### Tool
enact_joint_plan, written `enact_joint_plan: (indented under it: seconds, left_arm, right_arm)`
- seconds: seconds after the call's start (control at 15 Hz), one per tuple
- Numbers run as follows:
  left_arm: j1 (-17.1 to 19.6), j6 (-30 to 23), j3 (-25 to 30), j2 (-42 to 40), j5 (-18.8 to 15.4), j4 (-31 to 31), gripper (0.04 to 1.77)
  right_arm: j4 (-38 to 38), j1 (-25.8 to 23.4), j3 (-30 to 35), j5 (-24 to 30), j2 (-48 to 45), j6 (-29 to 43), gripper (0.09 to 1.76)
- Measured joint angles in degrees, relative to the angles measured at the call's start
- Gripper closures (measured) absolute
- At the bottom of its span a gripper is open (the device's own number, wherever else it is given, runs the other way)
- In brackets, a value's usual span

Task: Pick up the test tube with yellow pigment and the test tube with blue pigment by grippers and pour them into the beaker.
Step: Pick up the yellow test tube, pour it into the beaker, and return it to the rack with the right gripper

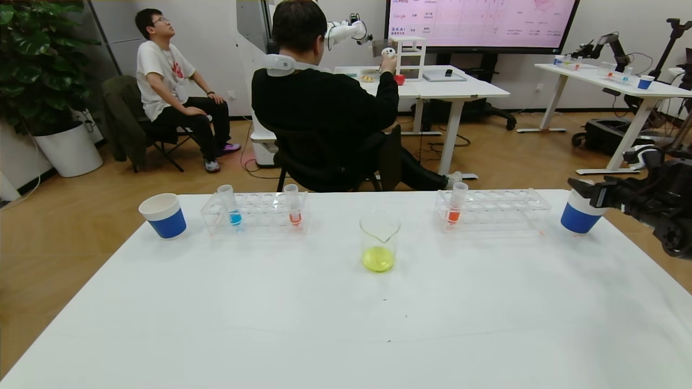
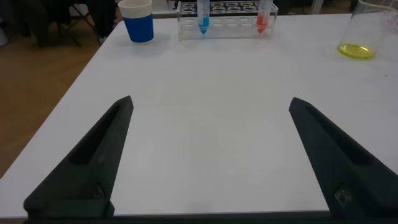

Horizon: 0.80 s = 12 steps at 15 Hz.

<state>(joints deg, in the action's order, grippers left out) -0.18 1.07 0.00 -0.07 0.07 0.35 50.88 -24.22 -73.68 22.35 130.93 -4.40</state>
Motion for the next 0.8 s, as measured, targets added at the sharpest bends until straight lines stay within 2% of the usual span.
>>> enact_joint_plan:
  seconds: [0.07, 0.13, 0.47, 0.67, 0.8]
  left_arm:
    - [0.00, 0.00, 0.00, 0.00, 0.00, -0.02, 0.06]
    - [0.00, -0.02, 0.00, 0.00, 0.00, -0.02, 0.06]
    - [0.00, -0.04, 0.00, 0.00, 0.00, 0.00, 0.06]
    - [0.00, -0.02, 0.00, 0.00, 0.00, -0.02, 0.06]
    - [0.00, -0.02, 0.00, 0.02, 0.00, 0.00, 0.06]
  right_arm:
    - [0.00, 0.06, 0.11, 0.00, -0.09, 0.02, 0.16]
    - [0.00, 0.16, 0.17, 0.00, -0.26, 0.02, 0.11]
    - [-0.23, 3.85, -0.22, -0.13, -4.63, 1.88, 0.11]
    - [-3.18, 11.08, 0.01, -1.12, -11.34, 4.40, 0.11]
    - [-5.16, 17.81, 1.17, -4.99, -16.26, 4.86, 0.11]
